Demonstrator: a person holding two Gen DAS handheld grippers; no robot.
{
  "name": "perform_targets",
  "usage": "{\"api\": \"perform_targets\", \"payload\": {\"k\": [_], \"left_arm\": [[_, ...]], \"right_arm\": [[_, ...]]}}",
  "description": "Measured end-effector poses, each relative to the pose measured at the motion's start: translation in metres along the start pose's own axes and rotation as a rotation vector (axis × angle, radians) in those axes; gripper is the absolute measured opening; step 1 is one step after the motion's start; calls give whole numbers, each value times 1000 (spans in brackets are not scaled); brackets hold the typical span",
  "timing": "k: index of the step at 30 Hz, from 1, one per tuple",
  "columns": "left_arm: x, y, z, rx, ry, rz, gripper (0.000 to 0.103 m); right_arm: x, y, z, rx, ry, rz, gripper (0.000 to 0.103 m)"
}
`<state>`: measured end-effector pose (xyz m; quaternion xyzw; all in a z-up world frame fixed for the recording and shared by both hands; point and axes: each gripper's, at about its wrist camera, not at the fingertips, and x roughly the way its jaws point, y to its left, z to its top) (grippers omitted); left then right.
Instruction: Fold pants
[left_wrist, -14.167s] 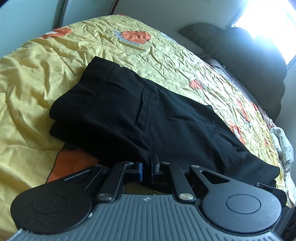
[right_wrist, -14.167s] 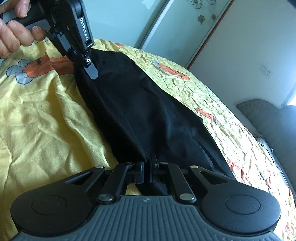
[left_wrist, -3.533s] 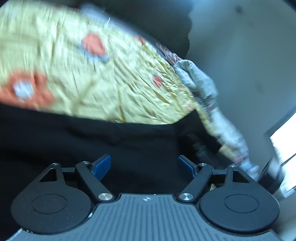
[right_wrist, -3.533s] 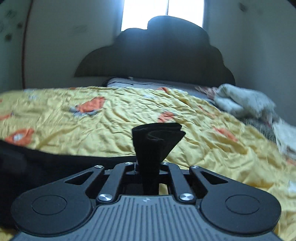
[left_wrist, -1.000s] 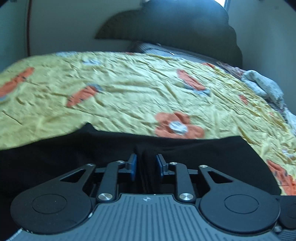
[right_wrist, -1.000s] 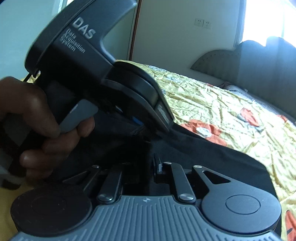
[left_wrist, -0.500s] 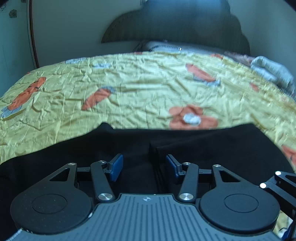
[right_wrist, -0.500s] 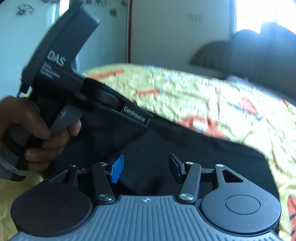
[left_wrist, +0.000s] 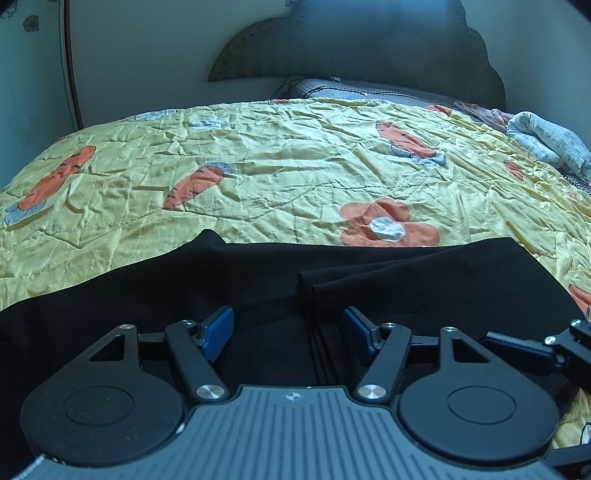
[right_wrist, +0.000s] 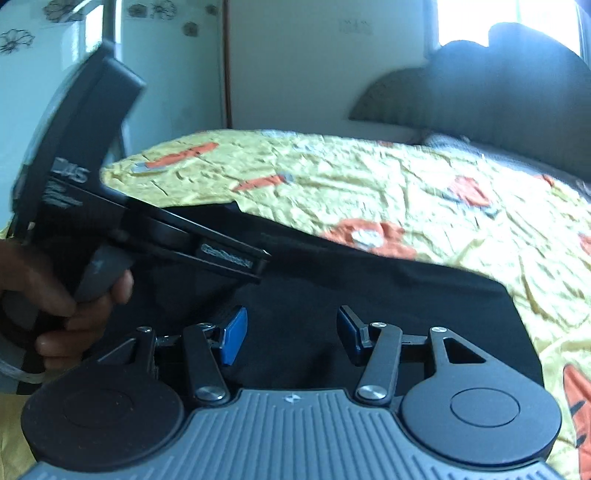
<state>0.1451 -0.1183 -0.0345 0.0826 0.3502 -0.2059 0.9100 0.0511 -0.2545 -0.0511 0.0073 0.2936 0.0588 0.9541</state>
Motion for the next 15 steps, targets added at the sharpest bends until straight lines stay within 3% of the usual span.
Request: {"api": "perform_targets", "payload": {"k": [11, 15], "left_arm": [[-1, -2, -7, 6, -23, 19, 79], [-12, -2, -7, -7, -68, 32, 75]], "right_arm": [[-18, 12, -17, -13, -7, -12, 59], [-26, 8, -15, -14, -20, 4, 59]]}}
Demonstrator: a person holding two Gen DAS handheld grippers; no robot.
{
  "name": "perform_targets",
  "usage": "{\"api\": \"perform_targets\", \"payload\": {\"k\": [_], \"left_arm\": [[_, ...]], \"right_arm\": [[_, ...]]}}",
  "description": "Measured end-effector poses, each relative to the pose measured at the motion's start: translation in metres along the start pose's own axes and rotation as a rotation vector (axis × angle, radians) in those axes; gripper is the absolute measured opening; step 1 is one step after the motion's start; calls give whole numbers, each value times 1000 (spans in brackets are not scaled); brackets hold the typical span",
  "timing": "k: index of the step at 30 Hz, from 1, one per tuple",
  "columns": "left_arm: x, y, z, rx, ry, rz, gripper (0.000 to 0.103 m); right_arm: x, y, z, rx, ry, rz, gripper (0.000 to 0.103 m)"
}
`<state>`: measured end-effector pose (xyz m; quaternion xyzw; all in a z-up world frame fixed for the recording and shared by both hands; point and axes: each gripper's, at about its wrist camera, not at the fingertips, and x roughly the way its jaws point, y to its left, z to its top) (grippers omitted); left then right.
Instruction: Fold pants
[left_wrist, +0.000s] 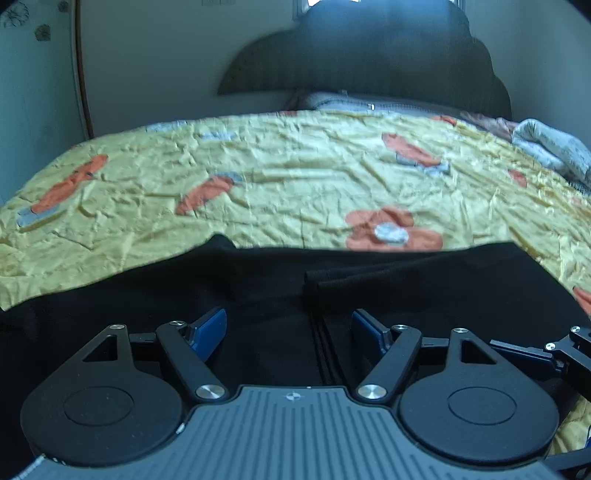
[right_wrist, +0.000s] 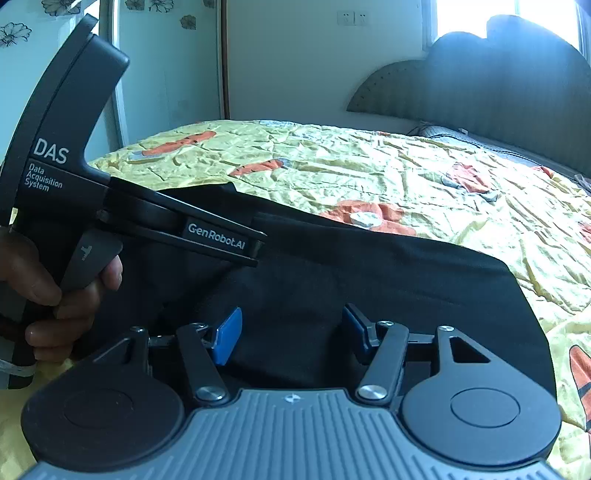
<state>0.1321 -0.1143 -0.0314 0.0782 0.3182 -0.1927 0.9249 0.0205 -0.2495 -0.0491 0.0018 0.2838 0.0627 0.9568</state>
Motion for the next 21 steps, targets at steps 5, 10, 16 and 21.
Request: {"api": "perform_targets", "payload": {"k": [5, 10, 16, 21], "left_arm": [[-3, -10, 12, 33, -37, -10, 75], [8, -19, 4, 41, 39, -18, 74], [-8, -20, -5, 51, 27, -28, 79], [-8, -25, -16, 57, 30, -14, 82]], "right_arm": [[-4, -39, 23, 85, -51, -68, 59], [30, -70, 28, 138, 83, -130, 60], [0, -51, 15, 125, -3, -117, 68], [4, -43, 2, 130, 23, -136, 71]]}}
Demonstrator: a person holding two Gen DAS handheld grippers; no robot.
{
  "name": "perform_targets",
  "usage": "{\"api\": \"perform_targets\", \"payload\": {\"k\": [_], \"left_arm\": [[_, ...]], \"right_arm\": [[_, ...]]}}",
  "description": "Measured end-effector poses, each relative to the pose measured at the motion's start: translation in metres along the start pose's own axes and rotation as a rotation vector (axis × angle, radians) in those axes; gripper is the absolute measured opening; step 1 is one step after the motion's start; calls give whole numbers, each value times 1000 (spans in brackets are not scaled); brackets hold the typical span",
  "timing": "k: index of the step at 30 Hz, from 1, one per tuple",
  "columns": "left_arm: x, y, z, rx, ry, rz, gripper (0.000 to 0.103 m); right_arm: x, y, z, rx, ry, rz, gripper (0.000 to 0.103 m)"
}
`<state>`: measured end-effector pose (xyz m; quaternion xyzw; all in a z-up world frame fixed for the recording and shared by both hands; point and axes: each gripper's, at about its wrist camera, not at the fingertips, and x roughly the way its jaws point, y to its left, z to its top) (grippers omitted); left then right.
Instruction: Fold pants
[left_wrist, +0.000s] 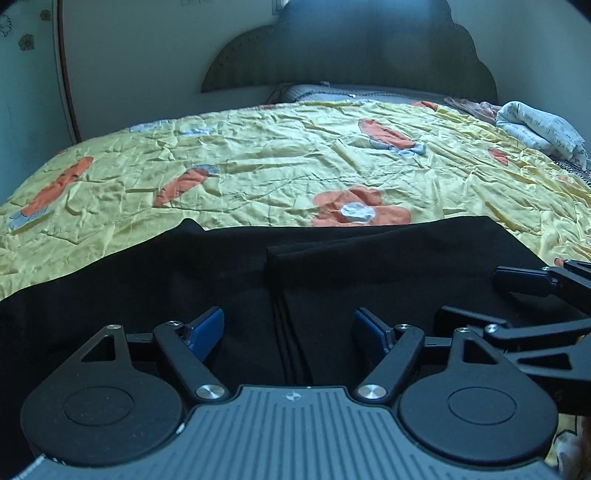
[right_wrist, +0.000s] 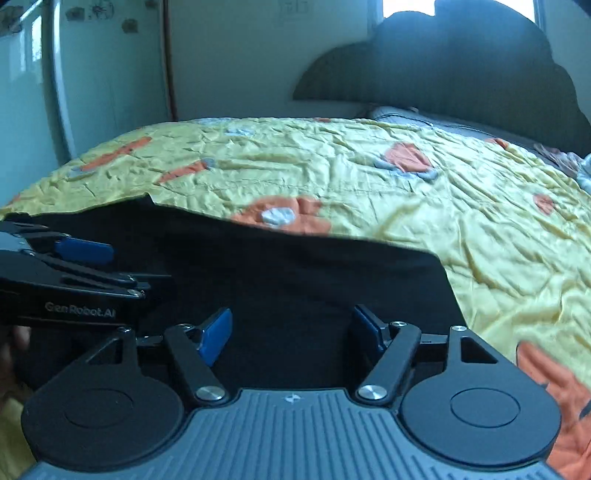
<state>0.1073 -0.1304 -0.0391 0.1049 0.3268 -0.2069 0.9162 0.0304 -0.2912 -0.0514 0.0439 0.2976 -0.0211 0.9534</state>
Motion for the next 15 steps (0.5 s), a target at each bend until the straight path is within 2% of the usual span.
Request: {"api": "perform_targets", "payload": {"k": [4, 7, 15], "left_arm": [[1, 2, -6, -8, -10, 33, 91], [2, 9, -11, -63, -22, 34, 98], [2, 11, -16, -88, -50, 62, 102]], "right_arm": [[1, 5, -2, -3, 4, 5, 75], [2, -1, -5, 34, 0, 32, 84], [1, 0, -10, 52, -17, 35, 91]]}}
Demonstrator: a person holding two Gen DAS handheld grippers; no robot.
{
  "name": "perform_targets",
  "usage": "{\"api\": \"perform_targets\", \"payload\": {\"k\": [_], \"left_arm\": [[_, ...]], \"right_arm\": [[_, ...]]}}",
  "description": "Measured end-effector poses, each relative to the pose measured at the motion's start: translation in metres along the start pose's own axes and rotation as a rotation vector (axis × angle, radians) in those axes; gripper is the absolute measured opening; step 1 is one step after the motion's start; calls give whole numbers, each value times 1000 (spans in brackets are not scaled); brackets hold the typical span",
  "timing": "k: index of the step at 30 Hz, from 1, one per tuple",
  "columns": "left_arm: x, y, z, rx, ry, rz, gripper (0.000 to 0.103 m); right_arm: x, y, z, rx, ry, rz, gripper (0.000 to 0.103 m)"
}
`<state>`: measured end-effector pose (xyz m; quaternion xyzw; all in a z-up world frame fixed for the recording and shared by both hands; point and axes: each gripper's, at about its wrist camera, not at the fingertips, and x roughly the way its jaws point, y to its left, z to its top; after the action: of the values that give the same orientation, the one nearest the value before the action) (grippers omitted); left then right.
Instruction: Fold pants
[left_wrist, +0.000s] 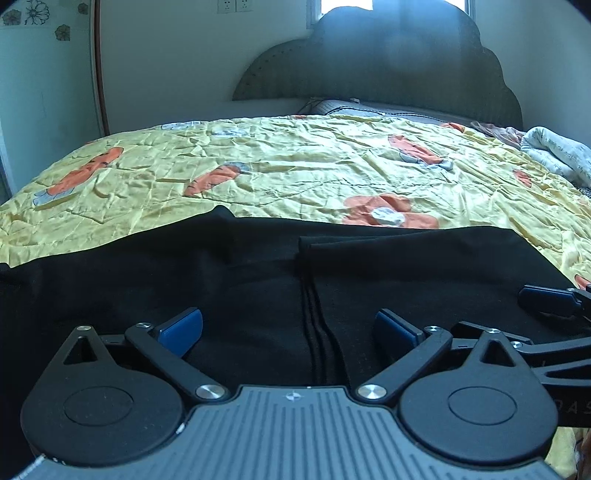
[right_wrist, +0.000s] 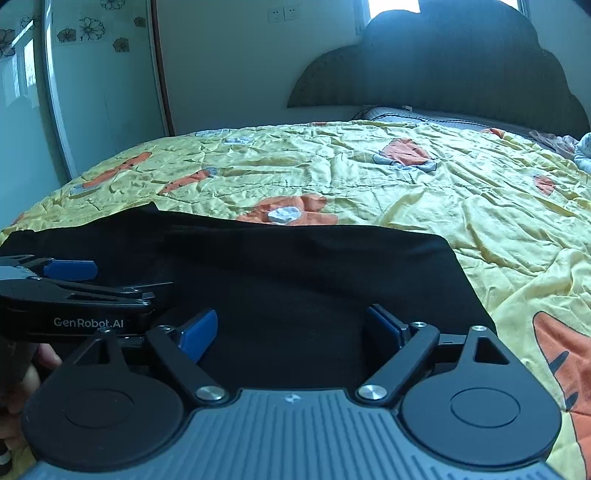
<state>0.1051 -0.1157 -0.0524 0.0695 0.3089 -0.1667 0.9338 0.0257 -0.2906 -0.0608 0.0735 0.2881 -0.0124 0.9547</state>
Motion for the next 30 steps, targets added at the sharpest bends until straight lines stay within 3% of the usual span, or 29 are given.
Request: {"api": "perform_targets", "payload": {"k": [20, 24, 28, 30], "left_arm": [[-2, 3, -3, -16, 0, -10, 102], [-19, 11, -1, -9, 1, 14, 100], [-47, 36, -6, -25, -42, 37, 101], [-55, 51, -10, -18, -34, 71, 101]], "right_arm": [[2, 0, 0, 10, 8, 31, 100], [-6, 12, 4, -2, 2, -32, 101], [-22, 43, 8, -118, -88, -24, 101], [-18, 63, 11, -217, -78, -33, 101]]}}
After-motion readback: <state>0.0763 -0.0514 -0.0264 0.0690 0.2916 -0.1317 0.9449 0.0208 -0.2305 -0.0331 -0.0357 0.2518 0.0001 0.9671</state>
